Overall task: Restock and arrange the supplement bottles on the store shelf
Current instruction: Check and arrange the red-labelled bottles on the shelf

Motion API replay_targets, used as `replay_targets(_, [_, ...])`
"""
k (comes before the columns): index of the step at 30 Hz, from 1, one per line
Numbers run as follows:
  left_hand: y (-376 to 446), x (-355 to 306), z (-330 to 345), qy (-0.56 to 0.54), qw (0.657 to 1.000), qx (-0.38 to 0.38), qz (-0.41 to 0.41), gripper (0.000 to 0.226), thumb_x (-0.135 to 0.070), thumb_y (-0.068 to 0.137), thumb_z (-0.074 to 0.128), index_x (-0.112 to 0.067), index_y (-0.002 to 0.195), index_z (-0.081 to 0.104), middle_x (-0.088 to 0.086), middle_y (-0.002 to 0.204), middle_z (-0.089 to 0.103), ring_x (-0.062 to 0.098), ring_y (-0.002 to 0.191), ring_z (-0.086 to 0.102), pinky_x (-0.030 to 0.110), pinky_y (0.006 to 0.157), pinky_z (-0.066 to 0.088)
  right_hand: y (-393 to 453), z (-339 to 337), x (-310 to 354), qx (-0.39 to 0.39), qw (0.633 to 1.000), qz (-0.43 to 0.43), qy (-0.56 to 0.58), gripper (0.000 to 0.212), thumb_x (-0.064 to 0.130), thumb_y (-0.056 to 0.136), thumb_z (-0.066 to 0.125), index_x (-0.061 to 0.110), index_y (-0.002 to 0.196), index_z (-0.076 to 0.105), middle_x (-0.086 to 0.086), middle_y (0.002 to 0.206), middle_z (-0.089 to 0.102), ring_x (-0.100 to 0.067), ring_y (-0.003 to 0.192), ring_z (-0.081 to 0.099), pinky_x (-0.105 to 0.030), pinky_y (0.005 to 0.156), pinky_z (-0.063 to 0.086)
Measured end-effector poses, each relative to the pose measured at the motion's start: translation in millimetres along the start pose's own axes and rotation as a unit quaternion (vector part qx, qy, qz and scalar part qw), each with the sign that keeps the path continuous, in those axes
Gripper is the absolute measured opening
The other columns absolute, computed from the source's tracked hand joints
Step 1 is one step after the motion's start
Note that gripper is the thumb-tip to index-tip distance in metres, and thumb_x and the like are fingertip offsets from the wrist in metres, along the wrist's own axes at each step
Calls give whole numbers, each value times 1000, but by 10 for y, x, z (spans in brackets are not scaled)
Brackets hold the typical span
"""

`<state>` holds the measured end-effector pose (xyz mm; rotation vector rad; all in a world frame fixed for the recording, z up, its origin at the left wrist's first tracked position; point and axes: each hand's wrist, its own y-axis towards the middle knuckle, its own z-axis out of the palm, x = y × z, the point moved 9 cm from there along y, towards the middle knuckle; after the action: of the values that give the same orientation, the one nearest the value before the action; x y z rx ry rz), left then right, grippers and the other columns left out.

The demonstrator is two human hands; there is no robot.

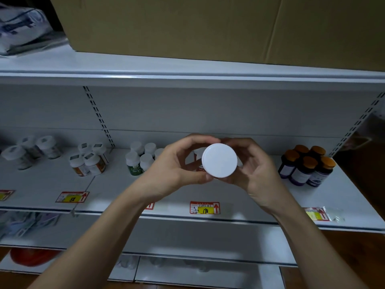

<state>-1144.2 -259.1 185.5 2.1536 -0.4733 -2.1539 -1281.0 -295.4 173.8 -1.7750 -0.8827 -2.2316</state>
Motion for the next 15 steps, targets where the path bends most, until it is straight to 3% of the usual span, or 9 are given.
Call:
replay_targets(3, [-24,16,-19,0,1000,0,-3,61,13,67,75,-27,113,68,-8,120,68,10,121,59,23,87,53,-15,25,-26,1,1000,13,-9,55,-18,65,78,20,103,65,11,112,71,-9,117,61,-22,82,54])
replay_targets(8, [-35,42,-44,22,1000,-9,-4,58,4,76,74,-25,124,60,-12,129,65,8,131,53,21,98,46,-38,33,-16,-17,999,34,-27,55,-21,71,72,18,108,58,17,108,72,-3,114,62,-22,81,56])
replay_targets(12, [-20,91,-4,33,999,-4,-41,57,-10,86,68,-21,139,50,-4,132,65,13,128,57,33,100,52,-47,-5,-29,-14,995,57,-79,51,-8,79,73,24,115,59,7,112,74,-9,111,67,-24,85,56])
replay_targets(15, [-3,173,20,10,994,-11,-104,73,-19,87,64,-33,151,32,10,123,68,26,114,67,44,86,59,-60,-28,-85,-10,991,104,-80,48,17,81,72,34,122,55,-3,105,76,-17,100,72,-31,85,58])
